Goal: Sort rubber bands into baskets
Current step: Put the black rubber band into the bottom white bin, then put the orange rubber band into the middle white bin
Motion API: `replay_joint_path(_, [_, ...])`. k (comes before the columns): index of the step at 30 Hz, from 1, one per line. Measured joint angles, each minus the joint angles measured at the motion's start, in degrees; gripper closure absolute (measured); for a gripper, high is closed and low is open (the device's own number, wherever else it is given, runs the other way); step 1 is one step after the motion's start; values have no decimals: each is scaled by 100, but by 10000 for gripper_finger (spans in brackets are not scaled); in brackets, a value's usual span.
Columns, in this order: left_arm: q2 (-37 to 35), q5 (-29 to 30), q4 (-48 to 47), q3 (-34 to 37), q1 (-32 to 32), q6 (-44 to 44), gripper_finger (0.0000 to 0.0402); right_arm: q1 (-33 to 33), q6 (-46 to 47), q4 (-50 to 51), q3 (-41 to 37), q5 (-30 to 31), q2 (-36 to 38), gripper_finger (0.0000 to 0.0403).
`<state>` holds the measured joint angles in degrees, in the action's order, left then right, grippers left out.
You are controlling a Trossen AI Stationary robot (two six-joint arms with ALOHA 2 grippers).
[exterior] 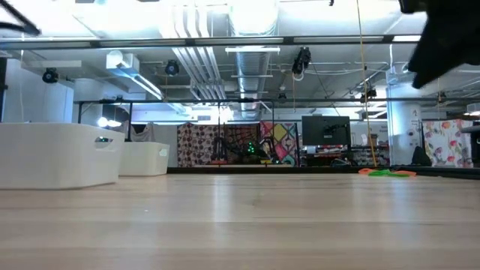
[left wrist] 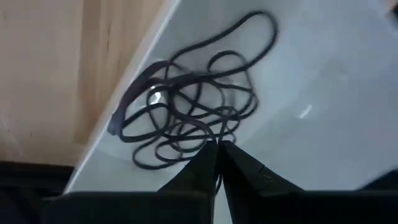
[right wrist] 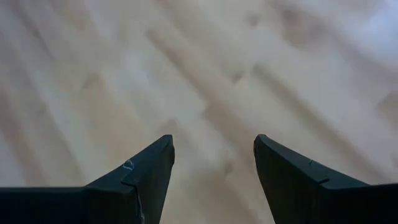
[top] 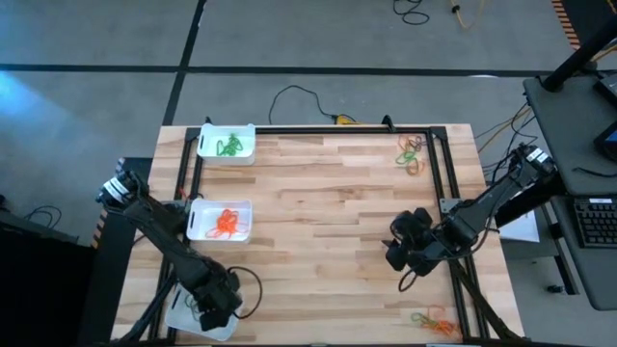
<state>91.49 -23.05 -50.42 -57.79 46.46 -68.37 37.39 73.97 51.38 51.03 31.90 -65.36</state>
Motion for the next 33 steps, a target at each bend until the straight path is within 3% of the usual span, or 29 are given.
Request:
replay_joint_path(6, [-41, -505, 78, 95, -5, -19, 332, -29, 516, -89, -5, -2085, -175, 188])
replay_joint_path(14, [-386, -541, 46, -302, -159, -170, 225, 857, 1558, -434, 247, -4594, -1283, 188])
replay_joint_path(22, [-348, 633, -236, -1198, -835, 528, 178, 1374, 2193, -529, 961, -5588, -2380, 188])
replay_joint_path(24, [-310, 1071, -233, -1409, -1090, 904, 175, 1373, 2213, -545, 1152, -5952, -2700, 188])
replay_joint_path(28, [-239, 1879, -221, -1876, -1518, 1745, 177, 1439, 2205, -545, 1648, -6104, -3330, 188])
replay_joint_path(33, [-208, 2529, -226, -2331, -1757, 2559, 180, 1605, 2088, -352, 1904, -6548, -3874, 188])
